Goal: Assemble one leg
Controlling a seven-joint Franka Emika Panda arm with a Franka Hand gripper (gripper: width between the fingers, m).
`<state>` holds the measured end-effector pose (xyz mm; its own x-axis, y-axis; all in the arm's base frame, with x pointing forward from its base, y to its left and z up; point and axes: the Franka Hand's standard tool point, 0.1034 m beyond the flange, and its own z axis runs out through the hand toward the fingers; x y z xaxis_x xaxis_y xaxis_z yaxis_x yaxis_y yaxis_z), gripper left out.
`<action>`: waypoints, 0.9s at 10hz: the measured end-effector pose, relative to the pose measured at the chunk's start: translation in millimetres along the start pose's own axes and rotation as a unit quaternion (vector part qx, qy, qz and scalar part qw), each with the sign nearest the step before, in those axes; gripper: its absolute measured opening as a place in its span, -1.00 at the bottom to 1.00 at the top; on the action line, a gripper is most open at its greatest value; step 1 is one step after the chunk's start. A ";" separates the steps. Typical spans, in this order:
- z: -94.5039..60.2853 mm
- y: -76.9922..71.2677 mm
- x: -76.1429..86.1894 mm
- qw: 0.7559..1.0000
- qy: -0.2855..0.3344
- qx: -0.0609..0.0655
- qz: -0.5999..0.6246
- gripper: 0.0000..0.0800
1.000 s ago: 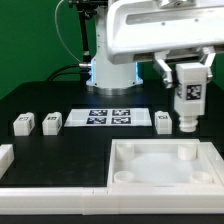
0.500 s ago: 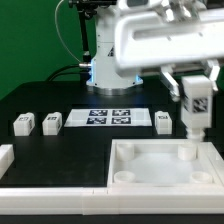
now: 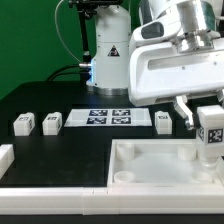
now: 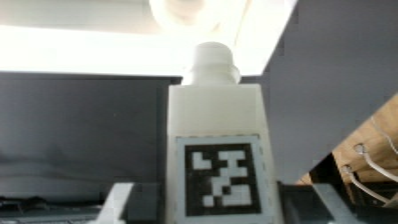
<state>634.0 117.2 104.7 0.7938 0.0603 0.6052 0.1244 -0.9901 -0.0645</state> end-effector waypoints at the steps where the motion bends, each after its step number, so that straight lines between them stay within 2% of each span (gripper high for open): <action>1: 3.5 0.7 -5.5 1.000 -0.005 0.000 0.000 -0.27; 6: 8.7 4.9 -13.3 1.000 -0.012 -0.002 0.002 -0.27; 9: 15.9 7.2 -24.2 1.000 -0.020 -0.003 0.004 -0.27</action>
Offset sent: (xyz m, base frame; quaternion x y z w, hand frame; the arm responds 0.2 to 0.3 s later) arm -0.0019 -0.0084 -0.0025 -0.0004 0.0031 -0.0041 1.0000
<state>625.1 110.6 76.9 0.8183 0.0581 0.5718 0.1154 -0.9912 -0.0643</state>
